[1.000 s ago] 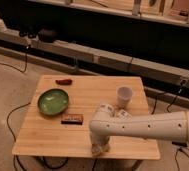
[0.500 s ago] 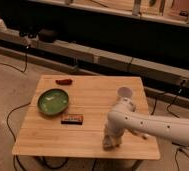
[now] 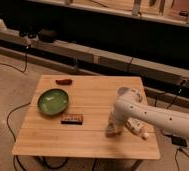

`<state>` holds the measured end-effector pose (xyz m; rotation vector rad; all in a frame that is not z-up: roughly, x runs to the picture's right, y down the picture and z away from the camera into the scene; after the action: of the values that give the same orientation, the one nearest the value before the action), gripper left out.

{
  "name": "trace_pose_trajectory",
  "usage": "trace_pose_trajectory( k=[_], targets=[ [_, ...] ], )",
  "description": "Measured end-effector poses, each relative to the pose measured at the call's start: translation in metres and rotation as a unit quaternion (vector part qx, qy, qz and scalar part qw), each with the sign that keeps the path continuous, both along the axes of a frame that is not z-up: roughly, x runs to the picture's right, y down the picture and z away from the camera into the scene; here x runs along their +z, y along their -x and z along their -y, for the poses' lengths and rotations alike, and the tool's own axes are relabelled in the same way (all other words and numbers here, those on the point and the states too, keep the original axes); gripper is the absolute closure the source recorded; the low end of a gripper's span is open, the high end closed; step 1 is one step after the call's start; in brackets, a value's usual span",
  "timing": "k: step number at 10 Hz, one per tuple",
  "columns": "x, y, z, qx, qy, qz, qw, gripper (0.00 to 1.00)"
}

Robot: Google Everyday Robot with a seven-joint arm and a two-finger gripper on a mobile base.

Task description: Wipe the white sponge on the table

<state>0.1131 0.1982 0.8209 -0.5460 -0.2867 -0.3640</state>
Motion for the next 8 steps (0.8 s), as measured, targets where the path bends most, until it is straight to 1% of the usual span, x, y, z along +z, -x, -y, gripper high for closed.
trace_pose_trajectory(
  k=[2,4,5,6,8],
  targets=[
    [0.013,0.013,0.014,0.000,-0.008,0.009,0.9999,1.00],
    [0.022,0.027,0.025,-0.008,-0.017,0.016,0.9997,1.00],
    [0.027,0.042,0.027,-0.021,-0.020,0.024,0.9993,1.00],
    [0.028,0.055,0.025,-0.032,-0.022,0.033,0.9987,1.00],
    [0.022,0.085,0.021,-0.055,-0.026,0.055,0.9966,1.00]
  ],
)
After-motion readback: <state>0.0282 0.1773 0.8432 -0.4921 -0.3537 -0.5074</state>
